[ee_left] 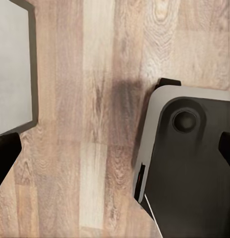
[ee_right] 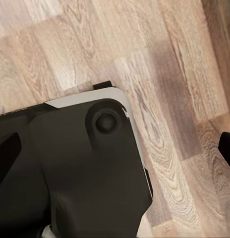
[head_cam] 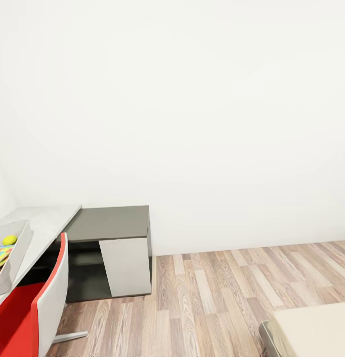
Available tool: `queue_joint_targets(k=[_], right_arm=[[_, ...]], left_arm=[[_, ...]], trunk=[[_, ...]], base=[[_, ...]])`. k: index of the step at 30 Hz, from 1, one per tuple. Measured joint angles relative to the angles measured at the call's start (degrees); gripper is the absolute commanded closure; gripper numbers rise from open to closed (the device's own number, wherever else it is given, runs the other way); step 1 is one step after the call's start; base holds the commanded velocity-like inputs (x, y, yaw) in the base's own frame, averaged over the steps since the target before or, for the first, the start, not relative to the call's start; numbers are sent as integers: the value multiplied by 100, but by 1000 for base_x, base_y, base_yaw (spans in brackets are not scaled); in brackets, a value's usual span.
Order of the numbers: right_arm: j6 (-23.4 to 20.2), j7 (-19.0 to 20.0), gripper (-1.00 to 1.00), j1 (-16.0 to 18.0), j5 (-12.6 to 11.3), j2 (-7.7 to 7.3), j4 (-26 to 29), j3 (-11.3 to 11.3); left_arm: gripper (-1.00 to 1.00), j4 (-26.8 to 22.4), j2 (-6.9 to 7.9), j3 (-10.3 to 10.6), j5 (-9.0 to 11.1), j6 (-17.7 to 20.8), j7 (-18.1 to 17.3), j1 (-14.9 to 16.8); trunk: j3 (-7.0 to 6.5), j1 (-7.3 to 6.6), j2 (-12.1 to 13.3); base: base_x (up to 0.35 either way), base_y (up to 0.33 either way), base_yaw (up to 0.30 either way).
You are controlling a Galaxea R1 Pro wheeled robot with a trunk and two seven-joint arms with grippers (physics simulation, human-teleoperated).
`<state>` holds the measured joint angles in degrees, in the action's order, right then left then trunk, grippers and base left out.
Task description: Put all the toys in the child's room - the three board games (two on the bed and one on the table), the two jigsaw puzzles on the table, and the tennis ball on the table - inside the toy box on the table in the child's room.
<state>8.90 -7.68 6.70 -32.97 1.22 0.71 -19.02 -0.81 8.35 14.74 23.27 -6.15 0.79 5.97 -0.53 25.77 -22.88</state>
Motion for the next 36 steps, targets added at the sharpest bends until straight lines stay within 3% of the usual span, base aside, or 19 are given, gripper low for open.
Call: queue_joint_targets(k=[10, 15, 20, 25, 36], right_arm=[[54, -400, -100, -24, -9, -11, 1, 7], [88, -417, -100, -84, -45, -122, -5, 18], [95, -415, -100, -97, -41, -104, 1, 25], [104, -414, -100, -98, -48, -128, -4, 34], [104, -415, -100, -99, -16, -149, -4, 36]], left_arm=[[-100, 6, -174, 0, -110, 18, 0, -7], [-100, -9, -182, -9, -128, -8, 0, -9], [-100, -64, -211, -53, -115, -29, 0, -3], [-100, -103, -417, -50, -114, -34, -7, -1], [-100, -114, -491, -52, -136, -37, -4, -3]], trunk=[[71, 0, 0], [75, 0, 0], [76, 0, 0], [76, 0, 0], [76, 0, 0]], base=[[0, 0, 0], [0, 0, 0], [0, 0, 0], [0, 0, 0], [0, 0, 0]])
